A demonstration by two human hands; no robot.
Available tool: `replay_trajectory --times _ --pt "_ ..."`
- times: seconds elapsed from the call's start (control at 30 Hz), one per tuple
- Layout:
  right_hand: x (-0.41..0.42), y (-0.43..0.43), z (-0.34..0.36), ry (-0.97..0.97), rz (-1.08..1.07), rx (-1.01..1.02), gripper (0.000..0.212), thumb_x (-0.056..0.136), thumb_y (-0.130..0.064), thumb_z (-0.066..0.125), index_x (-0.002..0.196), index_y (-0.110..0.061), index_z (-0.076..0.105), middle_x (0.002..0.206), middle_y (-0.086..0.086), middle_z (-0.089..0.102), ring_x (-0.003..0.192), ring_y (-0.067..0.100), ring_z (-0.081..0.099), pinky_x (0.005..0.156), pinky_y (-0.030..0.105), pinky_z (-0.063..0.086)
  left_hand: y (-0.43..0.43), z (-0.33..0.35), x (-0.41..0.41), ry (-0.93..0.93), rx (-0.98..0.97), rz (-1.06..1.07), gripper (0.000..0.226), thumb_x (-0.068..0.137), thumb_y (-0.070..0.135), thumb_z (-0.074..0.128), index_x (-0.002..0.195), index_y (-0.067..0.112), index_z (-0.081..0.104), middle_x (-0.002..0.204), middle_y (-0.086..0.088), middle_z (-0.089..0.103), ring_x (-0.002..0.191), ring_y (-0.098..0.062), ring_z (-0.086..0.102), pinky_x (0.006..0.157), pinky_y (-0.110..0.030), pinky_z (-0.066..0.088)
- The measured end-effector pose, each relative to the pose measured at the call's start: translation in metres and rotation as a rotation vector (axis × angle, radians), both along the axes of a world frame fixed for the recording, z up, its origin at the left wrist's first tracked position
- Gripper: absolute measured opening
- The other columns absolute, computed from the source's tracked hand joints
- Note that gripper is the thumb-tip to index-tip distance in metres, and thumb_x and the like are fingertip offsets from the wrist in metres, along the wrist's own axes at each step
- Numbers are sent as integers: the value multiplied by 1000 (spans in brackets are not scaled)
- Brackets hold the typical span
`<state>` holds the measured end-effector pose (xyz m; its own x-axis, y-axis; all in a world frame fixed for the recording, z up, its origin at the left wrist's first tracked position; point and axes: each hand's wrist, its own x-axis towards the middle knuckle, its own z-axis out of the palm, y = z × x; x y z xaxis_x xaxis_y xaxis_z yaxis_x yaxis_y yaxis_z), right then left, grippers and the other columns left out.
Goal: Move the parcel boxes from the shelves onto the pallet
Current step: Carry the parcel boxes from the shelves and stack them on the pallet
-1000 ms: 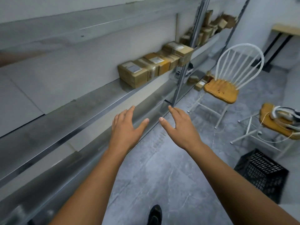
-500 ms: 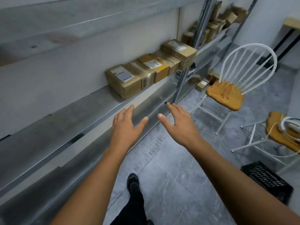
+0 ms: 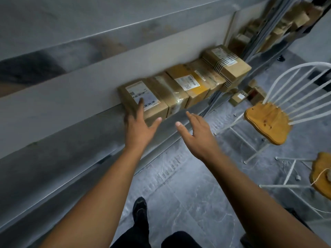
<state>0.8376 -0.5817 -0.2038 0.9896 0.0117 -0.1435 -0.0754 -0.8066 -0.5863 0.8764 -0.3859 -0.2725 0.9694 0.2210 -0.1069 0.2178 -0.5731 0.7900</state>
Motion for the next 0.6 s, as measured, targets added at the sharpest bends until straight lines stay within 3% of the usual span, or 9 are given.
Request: replay_trajectory --times 0.17,0.27,0.4,0.5,0.6 --pt "38 5 -15 27 77 32 74 104 -64 44 164 -22 34 171 5 29 161 23 15 129 46 19 -8 -17 12 38 -18 91 89 82 80 62 157 56 22 171 -10 17 158 -33 21 113 -55 41" --pt "61 6 -22 -26 111 57 75 102 -67 44 161 -21 39 173 4 24 162 20 4 125 39 9 -14 -22 16 24 -111 174 81 82 82 59 153 51 35 167 -7 27 153 -28 33 115 -49 41" --pt "88 12 -29 -43 223 61 77 101 -68 43 157 -15 44 174 6 20 162 19 -7 127 39 5 -18 -23 17 -70 -154 278 60 95 62 63 148 37 49 150 -3 49 135 -18 52 102 -27 41" --pt "98 22 -36 -41 319 13 71 102 -66 44 139 -8 61 164 11 37 158 28 9 127 44 14 -21 -24 11 -87 -183 342 48 97 51 66 139 33 52 144 0 56 128 -16 58 98 -26 44" --pt "97 31 -41 -59 346 -17 69 100 -68 46 120 -7 70 144 12 53 142 31 29 117 40 28 -26 -23 0 -93 -263 391 40 98 41 66 134 33 52 143 7 59 130 -14 58 108 -37 49"
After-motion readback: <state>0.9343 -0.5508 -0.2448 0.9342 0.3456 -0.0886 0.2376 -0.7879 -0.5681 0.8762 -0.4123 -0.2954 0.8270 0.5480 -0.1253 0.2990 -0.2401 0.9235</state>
